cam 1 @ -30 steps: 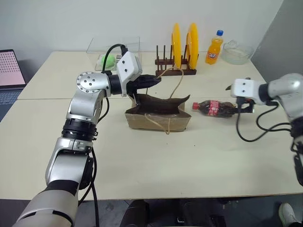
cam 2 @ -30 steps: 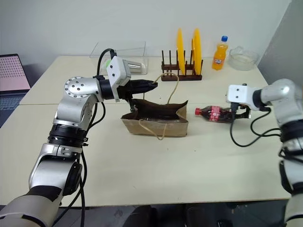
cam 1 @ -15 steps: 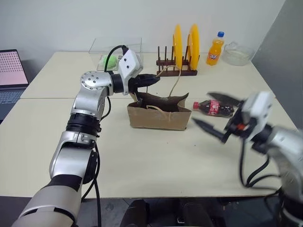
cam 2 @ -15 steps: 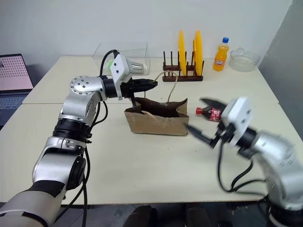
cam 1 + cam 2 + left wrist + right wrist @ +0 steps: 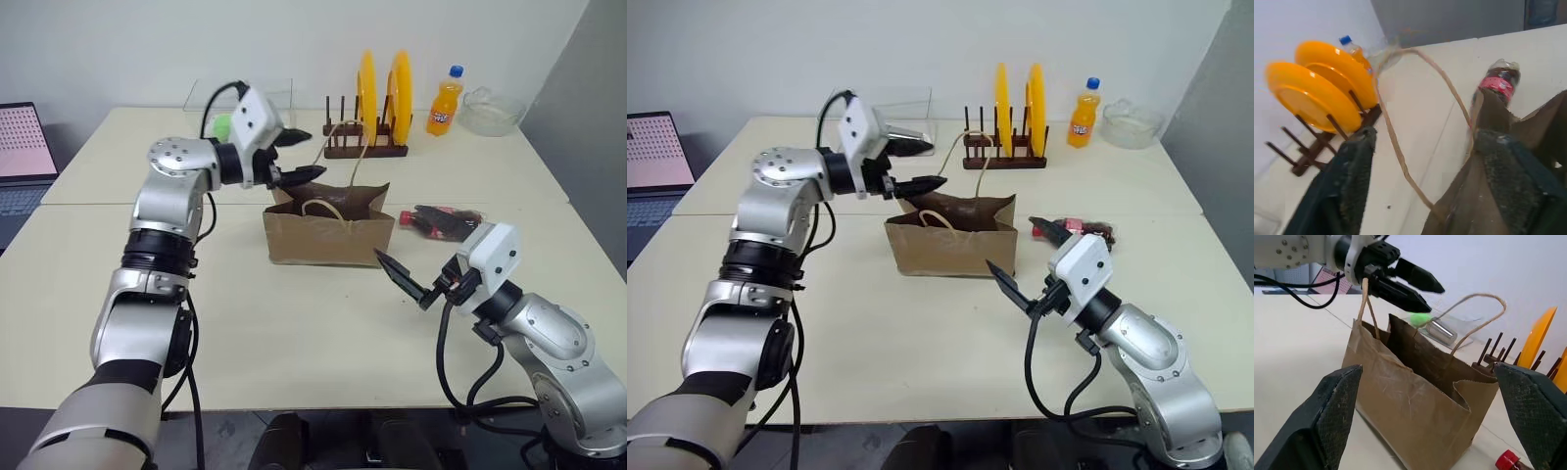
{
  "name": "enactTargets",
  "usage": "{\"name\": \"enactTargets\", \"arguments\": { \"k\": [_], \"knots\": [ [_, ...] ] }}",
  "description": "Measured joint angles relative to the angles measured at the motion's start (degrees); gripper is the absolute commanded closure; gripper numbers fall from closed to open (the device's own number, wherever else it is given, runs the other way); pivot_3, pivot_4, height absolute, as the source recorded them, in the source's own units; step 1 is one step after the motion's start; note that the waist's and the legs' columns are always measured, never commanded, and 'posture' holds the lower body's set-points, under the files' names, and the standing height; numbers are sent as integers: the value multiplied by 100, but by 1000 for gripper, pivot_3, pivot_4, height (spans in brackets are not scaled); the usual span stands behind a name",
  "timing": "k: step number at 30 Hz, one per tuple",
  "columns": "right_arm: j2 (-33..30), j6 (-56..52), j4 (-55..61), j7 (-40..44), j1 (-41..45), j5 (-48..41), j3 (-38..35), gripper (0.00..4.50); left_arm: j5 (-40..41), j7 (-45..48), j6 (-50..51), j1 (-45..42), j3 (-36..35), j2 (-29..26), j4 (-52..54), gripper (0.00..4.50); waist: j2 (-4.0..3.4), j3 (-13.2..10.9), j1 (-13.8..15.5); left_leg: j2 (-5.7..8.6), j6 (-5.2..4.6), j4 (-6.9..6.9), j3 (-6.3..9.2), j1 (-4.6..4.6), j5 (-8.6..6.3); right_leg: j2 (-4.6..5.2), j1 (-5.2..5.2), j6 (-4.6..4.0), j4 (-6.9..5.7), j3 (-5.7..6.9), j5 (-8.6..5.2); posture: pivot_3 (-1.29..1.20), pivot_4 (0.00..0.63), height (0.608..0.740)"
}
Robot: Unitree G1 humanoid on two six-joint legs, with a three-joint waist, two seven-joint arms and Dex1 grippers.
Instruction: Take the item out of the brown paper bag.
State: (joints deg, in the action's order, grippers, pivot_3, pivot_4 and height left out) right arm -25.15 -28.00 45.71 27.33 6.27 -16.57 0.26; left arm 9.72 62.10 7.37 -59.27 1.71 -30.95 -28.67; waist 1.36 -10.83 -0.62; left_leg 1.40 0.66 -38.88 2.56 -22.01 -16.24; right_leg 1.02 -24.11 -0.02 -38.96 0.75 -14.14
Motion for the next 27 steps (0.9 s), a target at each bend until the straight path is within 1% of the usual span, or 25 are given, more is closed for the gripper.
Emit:
{"name": "enactTargets", "arguments": {
  "k": [3,5,7,9,11,13,16,19,23,27],
  "knots": [
    [7,146,-119,22,20,-1,13,0,174,-208,311,372,-290,-271,723,378,0,0,-21,-1,0,1,2,2,0,0,1,-1,-1,0,0,0,150,740],
    [-8,248,-206,57,47,-10,-4,0,339,-424,706,766,-537,-424,1357,378,0,0,-34,-1,0,1,4,2,0,1,2,-1,0,1,0,0,150,740],
    [-21,341,-297,96,93,-36,-49,0,576,-768,1254,1241,-838,-463,2081,378,0,0,-38,-2,0,1,4,3,0,3,3,0,-1,1,0,0,150,740],
    [-22,456,-367,115,127,-44,-127,0,865,-1353,1978,1894,-1286,-396,3035,378,0,0,-40,-2,0,1,4,3,0,4,4,0,0,-1,0,0,150,740],
    [-17,561,-417,109,133,-44,-184,0,1013,-1822,2379,2463,-1595,-291,3673,378,0,1,-36,-3,1,2,6,5,0,4,4,-2,1,1,1,0,150,740],
    [62,638,-468,58,103,-46,-280,0,1053,-2410,2592,3341,-1891,32,4505,378,-2,2,-35,-3,1,5,5,11,0,4,7,-4,1,-4,2,0,150,740],
    [210,756,-540,-40,18,-42,-321,0,786,-3130,2696,4334,-1799,376,5153,378,2,5,25,-2,1,5,7,14,0,4,10,-4,1,-3,2,0,150,740],
    [326,1005,-737,-112,-292,27,-291,0,340,-3726,2639,4974,-1536,588,5404,378,4,6,62,0,0,5,6,16,-1,4,14,-2,3,-3,1,0,150,740],
    [408,1160,-868,-208,-586,131,-298,0,47,-4178,2225,5535,-1454,916,5584,378,4,7,68,0,-1,4,4,16,-1,5,15,-2,6,-4,1,0,150,740],
    [509,1261,-757,-269,-1023,186,-208,0,-27,-4443,1926,5980,-1433,1220,5755,378,2,10,69,-2,-1,8,5,17,-2,4,14,-2,4,-1,-1,0,150,740]
  ]
}}
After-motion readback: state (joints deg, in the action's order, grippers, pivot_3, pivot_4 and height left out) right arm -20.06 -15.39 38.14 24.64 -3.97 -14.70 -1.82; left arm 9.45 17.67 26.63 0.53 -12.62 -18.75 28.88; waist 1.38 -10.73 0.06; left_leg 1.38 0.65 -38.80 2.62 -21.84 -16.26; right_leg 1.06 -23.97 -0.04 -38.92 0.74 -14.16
